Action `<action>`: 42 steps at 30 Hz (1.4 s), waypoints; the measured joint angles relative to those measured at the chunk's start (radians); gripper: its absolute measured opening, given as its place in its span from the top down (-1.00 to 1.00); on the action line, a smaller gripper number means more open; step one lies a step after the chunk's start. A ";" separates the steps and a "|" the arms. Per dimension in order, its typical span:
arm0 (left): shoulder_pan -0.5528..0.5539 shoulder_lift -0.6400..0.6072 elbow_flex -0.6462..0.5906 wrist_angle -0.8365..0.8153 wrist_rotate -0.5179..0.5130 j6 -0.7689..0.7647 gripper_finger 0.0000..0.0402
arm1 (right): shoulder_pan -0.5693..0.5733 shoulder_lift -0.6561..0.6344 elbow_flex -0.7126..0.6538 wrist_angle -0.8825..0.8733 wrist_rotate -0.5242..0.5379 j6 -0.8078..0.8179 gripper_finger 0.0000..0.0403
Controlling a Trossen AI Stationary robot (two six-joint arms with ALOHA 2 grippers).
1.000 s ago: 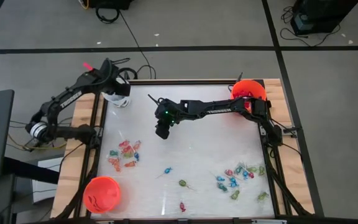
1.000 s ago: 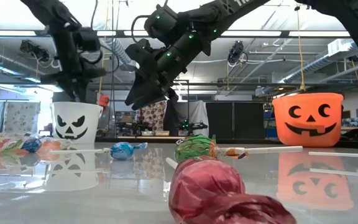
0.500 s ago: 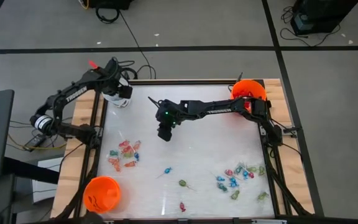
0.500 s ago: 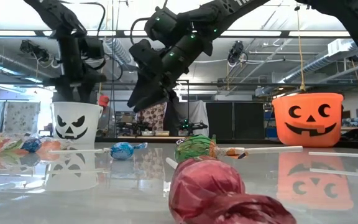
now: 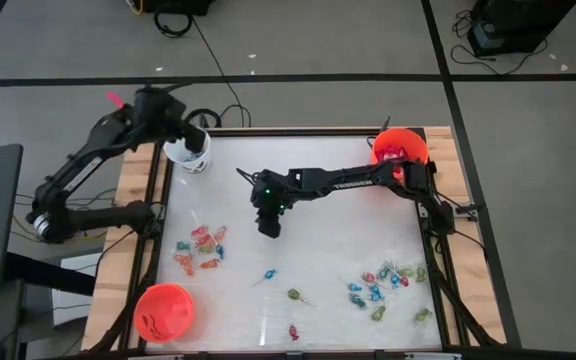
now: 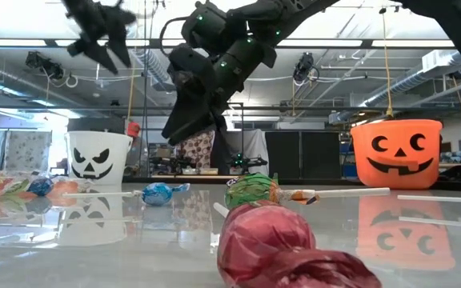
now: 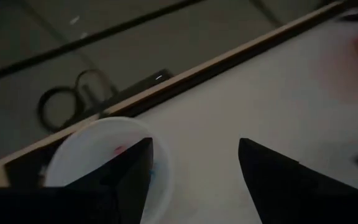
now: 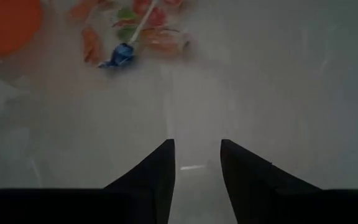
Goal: Sort candy by brand, put in halloween buckets
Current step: Put the blue lollipop into the white bucket
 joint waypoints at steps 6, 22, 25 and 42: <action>-0.190 -0.142 0.000 -0.005 -0.014 -0.041 -0.21 | 0.047 0.000 0.000 0.027 0.000 0.127 0.31; -0.652 -0.412 -0.275 -0.024 0.051 -0.195 -0.21 | 0.297 0.068 0.002 0.444 0.347 0.341 0.31; -0.716 -0.420 -0.330 -0.027 0.059 -0.196 -0.21 | 0.312 0.131 0.002 0.491 0.409 0.394 0.30; -0.895 -0.413 -0.530 -0.060 0.147 -0.209 -0.21 | 0.198 0.402 0.266 0.414 0.311 0.369 -0.05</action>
